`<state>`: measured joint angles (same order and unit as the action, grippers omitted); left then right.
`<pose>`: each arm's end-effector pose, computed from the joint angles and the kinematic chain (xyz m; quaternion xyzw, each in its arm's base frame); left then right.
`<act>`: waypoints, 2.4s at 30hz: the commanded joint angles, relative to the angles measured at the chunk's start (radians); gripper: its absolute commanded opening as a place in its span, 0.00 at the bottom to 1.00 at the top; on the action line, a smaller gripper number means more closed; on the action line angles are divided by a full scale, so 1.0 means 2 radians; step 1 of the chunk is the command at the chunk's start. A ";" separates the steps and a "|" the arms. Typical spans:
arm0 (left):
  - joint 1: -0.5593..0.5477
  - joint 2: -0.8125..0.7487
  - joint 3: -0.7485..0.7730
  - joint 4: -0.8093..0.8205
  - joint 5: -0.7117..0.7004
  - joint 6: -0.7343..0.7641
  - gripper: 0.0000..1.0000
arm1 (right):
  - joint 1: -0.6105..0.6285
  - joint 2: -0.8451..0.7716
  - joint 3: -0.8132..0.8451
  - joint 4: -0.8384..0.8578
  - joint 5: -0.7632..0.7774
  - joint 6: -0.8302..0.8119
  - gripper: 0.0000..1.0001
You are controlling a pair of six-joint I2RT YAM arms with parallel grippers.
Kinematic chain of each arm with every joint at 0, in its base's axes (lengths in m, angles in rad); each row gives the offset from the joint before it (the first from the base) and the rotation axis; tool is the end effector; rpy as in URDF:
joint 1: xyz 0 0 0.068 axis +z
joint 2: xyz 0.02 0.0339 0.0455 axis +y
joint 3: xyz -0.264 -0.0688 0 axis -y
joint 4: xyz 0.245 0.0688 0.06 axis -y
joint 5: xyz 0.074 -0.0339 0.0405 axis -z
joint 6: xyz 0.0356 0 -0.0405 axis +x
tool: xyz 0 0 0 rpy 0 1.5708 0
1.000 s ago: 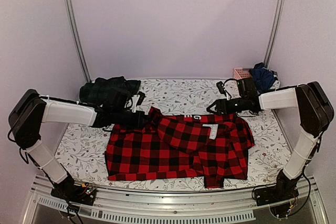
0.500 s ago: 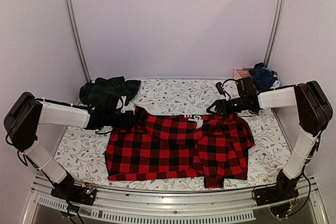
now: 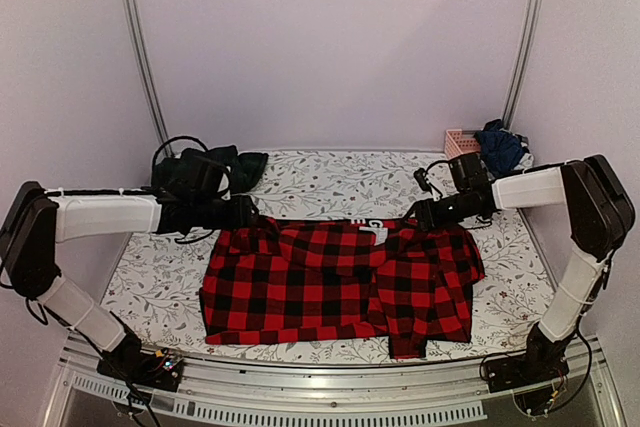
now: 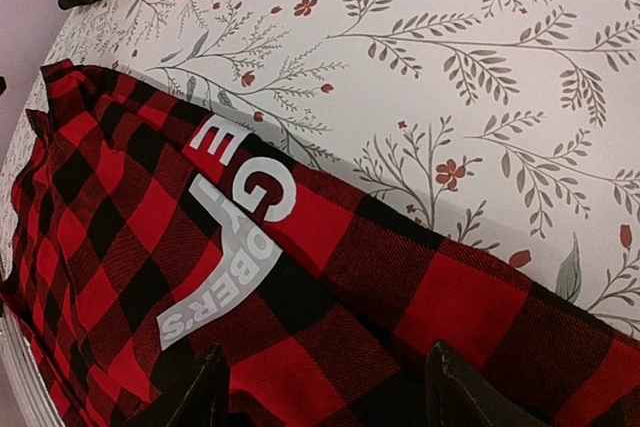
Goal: Fold and stack the mixed laundry pile
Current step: Move the 1/3-folded T-shirt to the center of the board, then pick up the 1/3-folded T-shirt from the center of the board.
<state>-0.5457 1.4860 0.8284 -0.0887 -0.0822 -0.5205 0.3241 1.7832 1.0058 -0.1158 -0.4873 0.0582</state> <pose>0.2653 -0.1577 0.2000 -0.0049 0.9156 -0.1710 0.3639 0.3345 0.1300 0.1603 -0.2008 0.8966 0.2847 0.2734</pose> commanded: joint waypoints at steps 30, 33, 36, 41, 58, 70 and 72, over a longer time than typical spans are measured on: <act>0.136 0.327 0.275 -0.038 0.091 0.061 0.58 | -0.026 0.270 0.331 -0.102 0.053 -0.003 0.62; 0.132 0.257 0.248 -0.028 0.104 0.067 0.70 | -0.026 0.208 0.288 -0.086 0.023 -0.003 0.65; 0.117 0.183 0.206 -0.031 0.096 0.072 0.76 | -0.025 0.121 0.201 -0.057 0.001 0.015 0.67; 0.034 0.080 0.107 0.012 0.143 0.105 0.76 | -0.025 0.009 0.080 -0.045 -0.024 0.031 0.67; -0.242 0.219 0.114 0.136 0.210 -0.031 0.64 | -0.034 -0.139 -0.078 -0.013 -0.049 0.059 0.68; -0.260 0.296 0.155 0.174 0.257 -0.052 0.51 | -0.037 -0.165 -0.091 -0.021 -0.050 0.053 0.68; -0.261 0.303 0.161 0.167 0.255 -0.053 0.38 | -0.037 -0.168 -0.094 -0.021 -0.053 0.054 0.68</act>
<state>-1.0401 2.0602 1.1179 0.2256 0.3969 -0.6231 0.2546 1.4834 0.8402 -0.1673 -0.5812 0.1684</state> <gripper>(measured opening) 0.489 0.680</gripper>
